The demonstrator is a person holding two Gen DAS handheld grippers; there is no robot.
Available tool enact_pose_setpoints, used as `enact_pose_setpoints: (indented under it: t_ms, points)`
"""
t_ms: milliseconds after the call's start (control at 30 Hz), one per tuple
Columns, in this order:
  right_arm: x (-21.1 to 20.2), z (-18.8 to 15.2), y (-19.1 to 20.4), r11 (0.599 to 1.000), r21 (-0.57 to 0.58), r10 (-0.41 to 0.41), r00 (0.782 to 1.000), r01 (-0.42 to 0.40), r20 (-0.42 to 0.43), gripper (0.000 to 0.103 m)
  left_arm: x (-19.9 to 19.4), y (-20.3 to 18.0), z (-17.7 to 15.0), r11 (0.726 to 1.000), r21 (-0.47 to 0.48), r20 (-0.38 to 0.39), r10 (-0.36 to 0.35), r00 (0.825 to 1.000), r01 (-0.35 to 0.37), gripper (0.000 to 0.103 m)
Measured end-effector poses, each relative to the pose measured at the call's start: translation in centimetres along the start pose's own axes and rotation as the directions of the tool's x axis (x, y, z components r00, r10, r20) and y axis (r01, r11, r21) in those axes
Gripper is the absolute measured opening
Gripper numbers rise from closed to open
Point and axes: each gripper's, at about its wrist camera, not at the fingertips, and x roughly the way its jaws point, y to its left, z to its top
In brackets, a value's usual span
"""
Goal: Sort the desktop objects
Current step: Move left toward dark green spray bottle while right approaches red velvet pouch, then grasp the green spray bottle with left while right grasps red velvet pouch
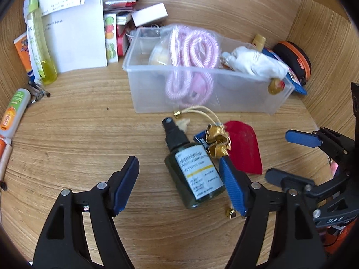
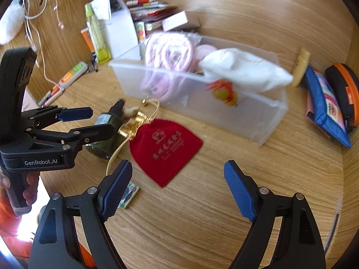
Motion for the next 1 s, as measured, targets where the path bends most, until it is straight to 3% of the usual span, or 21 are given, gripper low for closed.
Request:
enact_pose_setpoints:
  t_ms: [400, 533, 800, 1000]
  points:
    - [3.3, 0.8, 1.5, 0.999, -0.04, 0.033, 0.998, -0.036, -0.062, 0.082, 1.3, 0.9, -0.1, 1.0, -0.004, -0.035, 0.012, 0.999, -0.012, 0.073]
    - [4.4, 1.2, 2.1, 0.998, -0.057, 0.034, 0.996, -0.038, -0.081, 0.082, 1.5, 1.5, 0.1, 0.999, 0.011, -0.026, 0.052, 0.998, -0.051, 0.073]
    - [5.3, 2.0, 2.0, 0.997, -0.071, 0.01, 0.998, -0.014, -0.057, 0.082, 1.7, 2.6, 0.0, 0.989, 0.02, 0.01, 0.149, 0.989, -0.149, 0.073]
    - [5.5, 2.3, 0.9, 0.999, -0.044, 0.027, 1.0, -0.028, -0.014, 0.081, 1.4, 3.1, -0.1, 0.985, -0.001, 0.027, 0.17, 0.985, -0.17, 0.07]
